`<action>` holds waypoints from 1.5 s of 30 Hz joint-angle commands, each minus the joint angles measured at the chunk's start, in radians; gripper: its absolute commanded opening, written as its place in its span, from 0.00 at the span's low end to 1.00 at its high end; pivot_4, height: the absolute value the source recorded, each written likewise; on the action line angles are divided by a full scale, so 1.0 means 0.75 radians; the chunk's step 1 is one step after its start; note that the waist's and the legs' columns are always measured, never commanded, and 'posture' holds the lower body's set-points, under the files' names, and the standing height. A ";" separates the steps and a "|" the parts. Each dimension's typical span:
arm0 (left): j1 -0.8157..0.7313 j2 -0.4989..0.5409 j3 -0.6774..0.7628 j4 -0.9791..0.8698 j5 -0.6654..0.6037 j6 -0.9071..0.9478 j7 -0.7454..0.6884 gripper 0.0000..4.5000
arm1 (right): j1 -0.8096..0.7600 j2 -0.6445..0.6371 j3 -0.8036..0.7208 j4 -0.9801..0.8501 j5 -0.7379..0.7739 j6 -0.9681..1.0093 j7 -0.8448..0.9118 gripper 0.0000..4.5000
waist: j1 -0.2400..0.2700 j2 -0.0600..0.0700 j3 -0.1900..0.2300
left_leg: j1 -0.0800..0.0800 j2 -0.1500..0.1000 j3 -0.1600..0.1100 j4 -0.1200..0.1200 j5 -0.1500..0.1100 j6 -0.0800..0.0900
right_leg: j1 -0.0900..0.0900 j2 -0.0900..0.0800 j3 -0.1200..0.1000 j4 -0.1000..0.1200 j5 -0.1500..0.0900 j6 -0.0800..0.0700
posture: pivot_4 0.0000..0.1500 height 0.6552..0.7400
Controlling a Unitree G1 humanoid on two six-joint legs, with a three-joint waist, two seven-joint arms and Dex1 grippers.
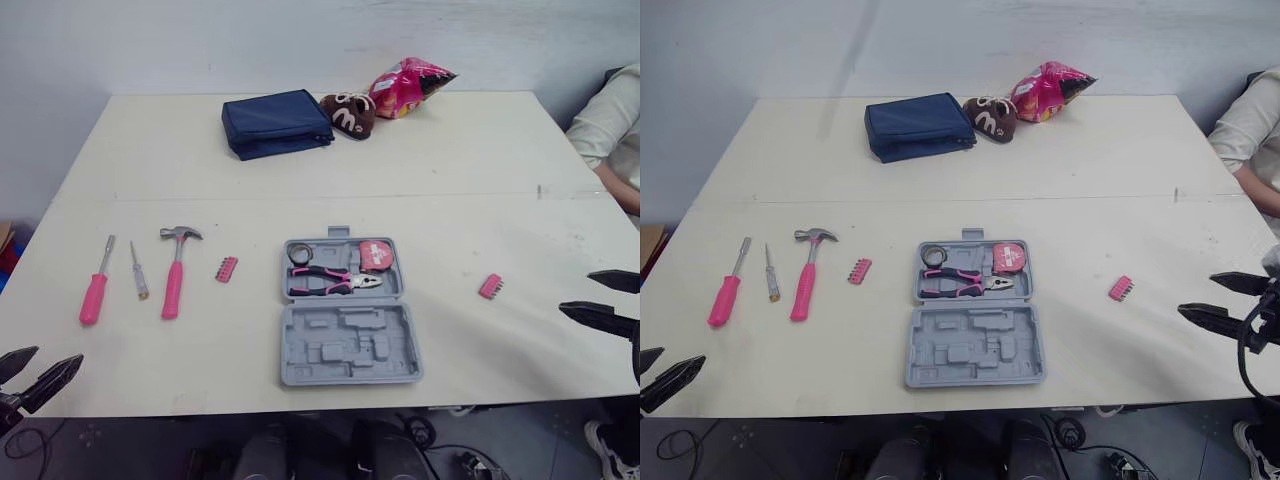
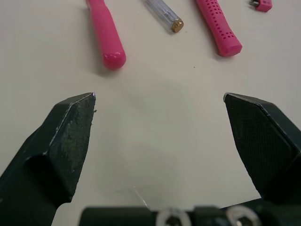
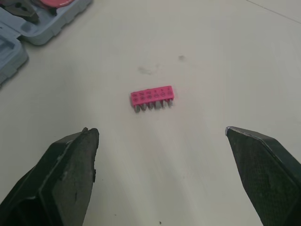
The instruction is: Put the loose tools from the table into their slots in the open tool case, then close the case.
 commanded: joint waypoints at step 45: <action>-1.030 -0.355 -0.558 -0.126 0.234 0.823 1.256 0.49 | -0.956 0.369 0.768 -0.680 0.560 0.341 -0.264 1.00 | 0.016 -0.006 0.002 | -0.003 -0.001 0.000 0.000 0.004 -0.006 | -0.001 0.005 0.000 0.004 0.002 0.003 | 1.00 1.00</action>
